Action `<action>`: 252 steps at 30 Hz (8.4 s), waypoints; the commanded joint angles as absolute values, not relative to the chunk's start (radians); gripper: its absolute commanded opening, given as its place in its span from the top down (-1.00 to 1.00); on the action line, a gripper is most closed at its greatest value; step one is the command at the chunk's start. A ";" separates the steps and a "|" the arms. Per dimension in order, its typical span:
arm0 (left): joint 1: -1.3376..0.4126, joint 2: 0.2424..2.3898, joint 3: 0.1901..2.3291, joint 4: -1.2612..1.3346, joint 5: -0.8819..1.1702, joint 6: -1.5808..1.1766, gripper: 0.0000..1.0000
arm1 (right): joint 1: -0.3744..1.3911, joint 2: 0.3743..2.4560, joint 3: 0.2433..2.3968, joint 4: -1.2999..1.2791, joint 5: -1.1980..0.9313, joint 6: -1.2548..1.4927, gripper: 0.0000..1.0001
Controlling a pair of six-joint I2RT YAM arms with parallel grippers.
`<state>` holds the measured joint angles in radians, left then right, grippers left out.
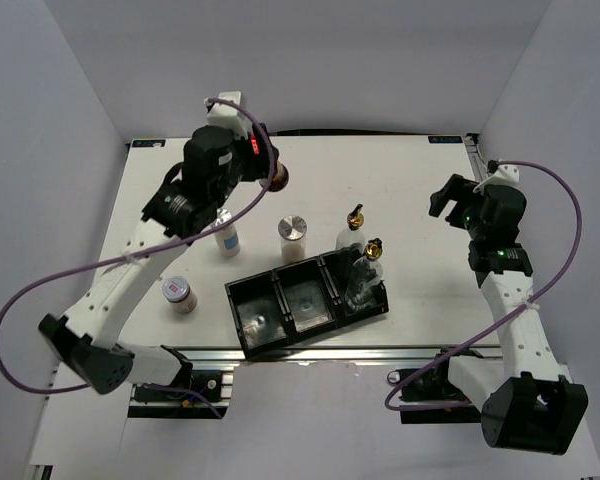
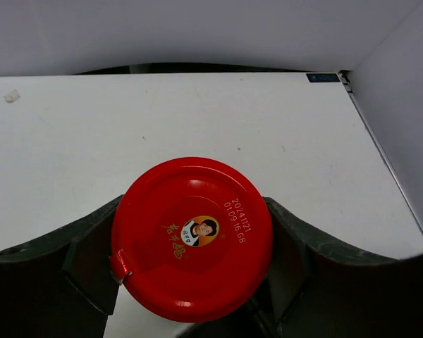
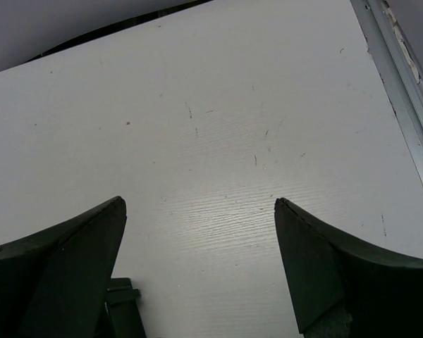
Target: Organize the condiment bottles
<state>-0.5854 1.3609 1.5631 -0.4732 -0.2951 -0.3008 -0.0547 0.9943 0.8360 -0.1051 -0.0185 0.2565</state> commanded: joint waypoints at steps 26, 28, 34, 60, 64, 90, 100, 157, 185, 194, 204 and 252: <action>-1.143 1.376 1.236 -0.486 -0.587 -0.368 1.00 | -0.069 1.012 0.851 -0.069 -0.051 0.244 -0.79; -1.143 1.382 1.223 -0.474 -0.603 -0.379 1.00 | -0.069 1.011 0.851 -0.068 -0.052 0.245 -0.79; -1.143 1.367 1.154 -0.436 -0.683 -0.399 1.00 | -0.069 1.012 0.847 -0.063 -0.058 0.245 -0.79; -1.026 1.439 0.989 -0.242 -0.589 -0.485 -0.37 | -0.069 1.002 0.827 -0.045 -0.083 0.247 -0.79; -1.025 1.448 0.982 -0.248 -0.584 -0.503 -0.50 | -0.069 0.997 0.824 -0.041 -0.084 0.244 -0.79; -1.022 1.210 1.153 -0.693 -0.688 -0.645 -0.96 | -0.069 1.011 0.824 -0.060 -0.095 0.225 -0.79; -0.619 1.292 1.192 -0.831 -0.563 -0.782 -0.96 | -0.069 1.009 0.822 -0.060 -0.133 0.227 -0.79; -0.748 1.189 1.276 -0.868 -0.518 -0.672 1.00 | -0.149 1.078 0.865 -0.144 -0.084 0.291 -0.79; -1.150 1.385 1.246 -0.746 -0.351 -0.499 0.83 | -0.166 1.052 0.859 -0.141 -0.115 0.281 -0.79; -1.152 1.413 1.178 -0.646 -0.382 -0.518 0.34 | -0.166 1.035 0.848 -0.129 -0.114 0.281 -0.79; -1.154 1.514 1.181 -0.684 -0.423 -0.538 -0.09 | -0.166 1.032 0.842 -0.120 -0.123 0.281 -0.79; -0.759 1.615 1.477 -0.621 -0.394 -0.410 -0.96 | -0.167 1.002 0.827 -0.107 -0.137 0.267 -0.79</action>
<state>-0.7765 1.5871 1.4330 -0.6250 -0.4225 -0.4389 -0.1627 1.0199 0.8227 -0.1532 -0.1337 0.2798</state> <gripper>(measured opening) 0.983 0.895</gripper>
